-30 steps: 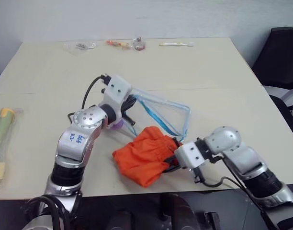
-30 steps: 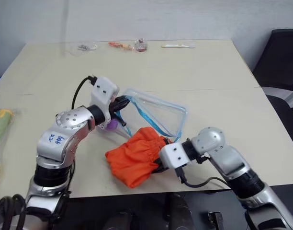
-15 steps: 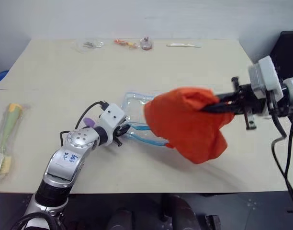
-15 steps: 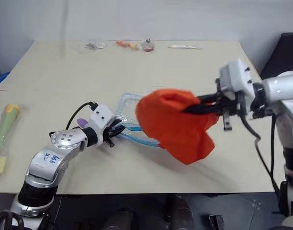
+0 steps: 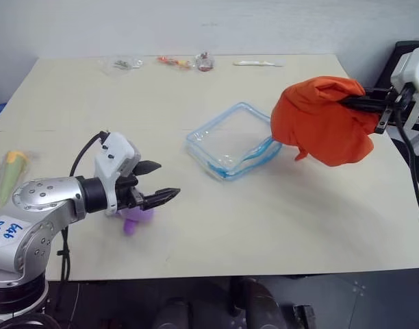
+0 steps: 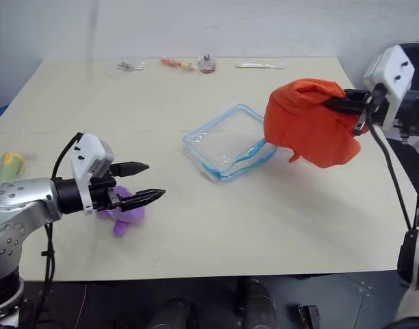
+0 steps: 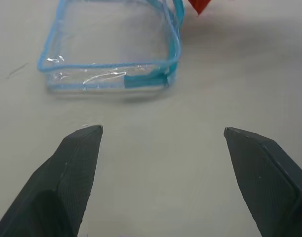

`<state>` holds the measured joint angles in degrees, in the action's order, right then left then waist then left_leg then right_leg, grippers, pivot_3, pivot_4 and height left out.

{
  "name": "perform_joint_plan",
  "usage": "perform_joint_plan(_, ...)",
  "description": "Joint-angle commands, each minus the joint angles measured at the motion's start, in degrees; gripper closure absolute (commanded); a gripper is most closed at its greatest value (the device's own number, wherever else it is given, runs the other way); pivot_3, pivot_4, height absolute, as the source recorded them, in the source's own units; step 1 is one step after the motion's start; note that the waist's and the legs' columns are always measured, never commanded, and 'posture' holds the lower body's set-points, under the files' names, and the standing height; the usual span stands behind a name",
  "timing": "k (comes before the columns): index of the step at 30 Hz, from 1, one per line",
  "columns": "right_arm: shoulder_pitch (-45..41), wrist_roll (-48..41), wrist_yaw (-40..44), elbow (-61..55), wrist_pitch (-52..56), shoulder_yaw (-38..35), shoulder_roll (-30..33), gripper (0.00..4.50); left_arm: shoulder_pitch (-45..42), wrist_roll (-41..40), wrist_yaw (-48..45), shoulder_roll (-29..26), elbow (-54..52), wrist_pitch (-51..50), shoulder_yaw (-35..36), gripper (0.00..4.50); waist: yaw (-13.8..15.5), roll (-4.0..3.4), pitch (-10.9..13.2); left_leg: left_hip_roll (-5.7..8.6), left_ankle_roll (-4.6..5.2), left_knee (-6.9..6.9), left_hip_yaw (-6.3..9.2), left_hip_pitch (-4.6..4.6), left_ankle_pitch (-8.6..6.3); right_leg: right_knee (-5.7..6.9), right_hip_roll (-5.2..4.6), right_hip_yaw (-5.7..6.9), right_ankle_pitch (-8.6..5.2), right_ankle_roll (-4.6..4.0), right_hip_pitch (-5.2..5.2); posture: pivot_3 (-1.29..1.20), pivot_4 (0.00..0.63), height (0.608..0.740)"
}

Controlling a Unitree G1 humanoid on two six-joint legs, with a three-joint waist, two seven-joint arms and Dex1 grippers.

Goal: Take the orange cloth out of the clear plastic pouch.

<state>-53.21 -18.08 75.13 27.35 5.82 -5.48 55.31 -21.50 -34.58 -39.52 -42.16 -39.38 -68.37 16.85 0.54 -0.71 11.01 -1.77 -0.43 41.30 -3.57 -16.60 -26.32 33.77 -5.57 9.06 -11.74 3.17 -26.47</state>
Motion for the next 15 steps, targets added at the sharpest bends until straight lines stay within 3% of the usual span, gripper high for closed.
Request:
perform_joint_plan(1, 5.5, -7.5, 1.8, -14.5, 7.5, -2.4, -0.4, 4.50, -1.3, 0.4, 2.1, 0.4, 0.9, 3.3, -1.7, 0.32, 0.2, 0.00, 0.0, -0.01, 0.00, 0.00, 0.02, 0.00, 0.00, -0.01, 0.00, -0.01, 0.00, 0.00, -0.01, 0.00, 0.150, 0.740)
perform_joint_plan(5, 10.3, -7.9, 0.0, -21.1, 9.3, -4.2, 1.2, 4.50, -1.2, 0.1, 1.2, -0.3, 1.5, 7.4, -3.1, 0.32, 0.7, -0.01, 0.0, 0.02, 0.00, 0.02, 0.03, 0.02, 0.00, -0.01, -0.01, 0.00, 0.01, 0.01, -0.05, 0.00, 0.150, 0.740)
perform_joint_plan(15, 6.7, 3.5, -5.9, -1.0, -6.5, -6.4, 8.8, 4.50, 1.4, 10.2, -6.0, -9.9, 16.6, 26.5, -7.3, 0.32, 0.4, -0.07, 0.0, 0.06, 0.00, -0.12, -0.20, -0.02, 0.00, -0.05, 0.08, 0.00, 0.02, 0.03, -0.03, 0.00, 0.150, 0.740)
